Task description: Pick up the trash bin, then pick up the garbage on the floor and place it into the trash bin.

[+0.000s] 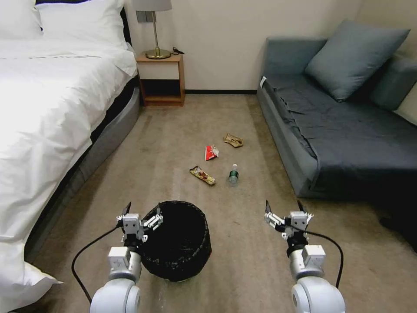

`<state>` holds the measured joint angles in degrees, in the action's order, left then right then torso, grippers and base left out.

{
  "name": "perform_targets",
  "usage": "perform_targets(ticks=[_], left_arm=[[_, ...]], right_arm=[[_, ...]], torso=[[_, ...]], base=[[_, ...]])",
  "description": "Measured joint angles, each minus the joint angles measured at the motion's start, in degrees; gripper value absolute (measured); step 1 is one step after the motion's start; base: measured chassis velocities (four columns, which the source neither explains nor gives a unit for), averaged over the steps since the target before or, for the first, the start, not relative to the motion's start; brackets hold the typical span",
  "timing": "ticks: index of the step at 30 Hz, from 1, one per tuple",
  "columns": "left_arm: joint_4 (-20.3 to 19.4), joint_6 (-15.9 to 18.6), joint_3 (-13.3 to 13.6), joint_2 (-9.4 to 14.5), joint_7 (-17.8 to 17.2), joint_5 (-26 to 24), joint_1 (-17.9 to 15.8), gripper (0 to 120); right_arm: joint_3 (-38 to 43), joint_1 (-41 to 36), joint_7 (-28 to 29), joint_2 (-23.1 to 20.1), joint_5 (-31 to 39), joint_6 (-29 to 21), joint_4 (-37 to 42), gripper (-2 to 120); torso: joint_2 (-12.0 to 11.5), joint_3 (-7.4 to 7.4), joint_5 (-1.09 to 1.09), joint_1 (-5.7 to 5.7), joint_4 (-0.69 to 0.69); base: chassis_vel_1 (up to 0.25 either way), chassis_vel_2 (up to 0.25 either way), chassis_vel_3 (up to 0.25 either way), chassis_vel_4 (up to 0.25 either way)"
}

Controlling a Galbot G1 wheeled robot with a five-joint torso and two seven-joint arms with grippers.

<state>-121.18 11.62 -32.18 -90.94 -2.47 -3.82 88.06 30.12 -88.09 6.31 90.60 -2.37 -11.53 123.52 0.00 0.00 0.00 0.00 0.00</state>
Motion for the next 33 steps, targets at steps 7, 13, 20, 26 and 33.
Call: perform_targets(ticks=[7, 13, 20, 26, 33], left_arm=[[-5.60, 6.01, 0.63, 3.22, -0.83, -1.56, 1.28, 100], [-6.15, 12.63, 0.76, 8.61, -5.18, -7.52, 1.50, 100], [-5.66, 26.03, 1.36, 13.66, -16.04, -18.97, -0.68, 100], [-0.74, 30.11, 2.61, 15.42, -20.79, -25.25, -4.20, 100], [2.09, 31.02, 2.96, 15.76, -22.48, -28.55, -5.86, 100]], right_arm=[[-0.89, -1.85, 2.25, -0.01, -1.06, -1.87, 3.90, 100], [0.03, -2.17, 3.56, -1.53, 0.43, -2.52, 4.18, 100], [0.78, -2.70, 4.23, -1.88, 1.11, -2.75, 4.31, 100], [0.23, -2.94, 4.45, -1.48, 1.01, -2.65, 4.67, 100], [0.45, -2.31, 4.53, -2.38, 1.86, -2.48, 4.70, 100]], torso=[[0.00, 0.00, 0.00, 0.00, 0.00], [0.00, 0.00, 0.00, 0.00, 0.00], [0.00, 0.00, 0.01, 0.00, -0.01], [0.00, 0.00, -0.01, 0.00, -0.01], [0.00, 0.00, 0.00, 0.00, 0.00]], base=[[0.000, 0.000, 0.000, 0.000], [0.000, 0.000, 0.000, 0.000], [0.000, 0.000, 0.000, 0.000], [0.000, 0.000, 0.000, 0.000], [0.000, 0.000, 0.000, 0.000]])
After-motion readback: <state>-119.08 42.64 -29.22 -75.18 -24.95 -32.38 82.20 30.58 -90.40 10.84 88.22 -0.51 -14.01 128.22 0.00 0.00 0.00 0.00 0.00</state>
